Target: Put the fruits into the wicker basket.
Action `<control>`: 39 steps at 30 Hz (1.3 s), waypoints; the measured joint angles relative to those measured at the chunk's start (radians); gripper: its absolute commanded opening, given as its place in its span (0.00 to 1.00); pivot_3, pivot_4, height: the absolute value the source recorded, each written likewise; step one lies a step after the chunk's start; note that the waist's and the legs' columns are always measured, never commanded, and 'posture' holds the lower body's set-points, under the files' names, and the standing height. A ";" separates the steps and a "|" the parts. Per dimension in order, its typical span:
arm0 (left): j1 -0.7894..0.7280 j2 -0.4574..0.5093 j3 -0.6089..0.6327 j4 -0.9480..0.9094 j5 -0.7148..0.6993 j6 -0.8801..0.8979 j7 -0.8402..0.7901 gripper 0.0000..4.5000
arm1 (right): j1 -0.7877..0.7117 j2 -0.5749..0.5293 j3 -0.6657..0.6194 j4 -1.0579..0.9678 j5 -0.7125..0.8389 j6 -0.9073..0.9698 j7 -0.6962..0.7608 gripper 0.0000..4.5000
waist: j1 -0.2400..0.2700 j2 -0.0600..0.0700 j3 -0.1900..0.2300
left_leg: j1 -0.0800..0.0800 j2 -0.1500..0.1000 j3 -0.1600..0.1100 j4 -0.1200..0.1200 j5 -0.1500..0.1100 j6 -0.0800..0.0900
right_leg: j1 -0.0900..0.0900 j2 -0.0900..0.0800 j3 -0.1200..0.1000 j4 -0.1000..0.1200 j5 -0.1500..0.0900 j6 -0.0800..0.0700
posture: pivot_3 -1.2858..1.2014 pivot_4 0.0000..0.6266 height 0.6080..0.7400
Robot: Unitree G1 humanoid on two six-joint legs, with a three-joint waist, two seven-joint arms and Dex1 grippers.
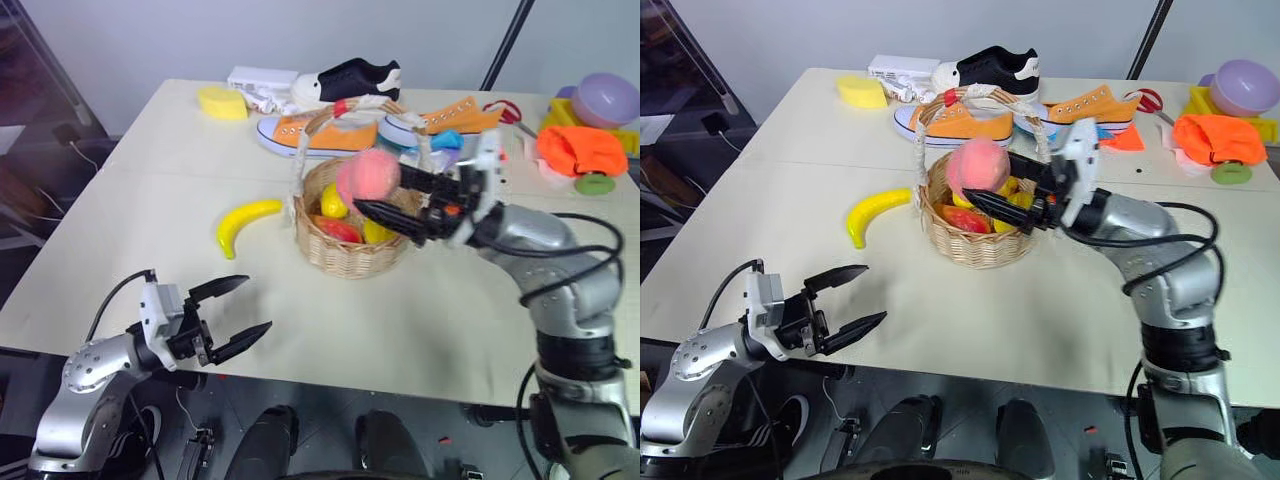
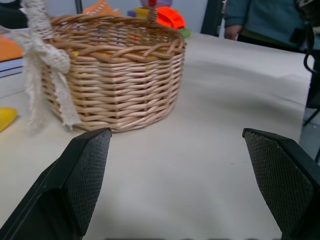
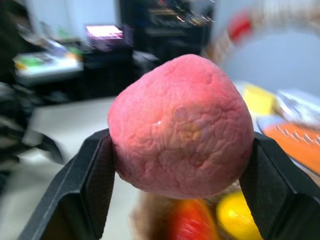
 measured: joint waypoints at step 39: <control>-0.742 -0.107 -0.023 0.789 0.321 0.244 0.457 1.00 | 0.372 -0.234 -0.050 -0.278 -0.101 -0.145 0.134 0.99 | -0.003 -0.004 0.000 | -0.004 -0.002 -0.001 0.011 0.000 0.000 | -0.001 0.001 -0.001 0.005 0.004 0.007 | 0.52 0.24 1.00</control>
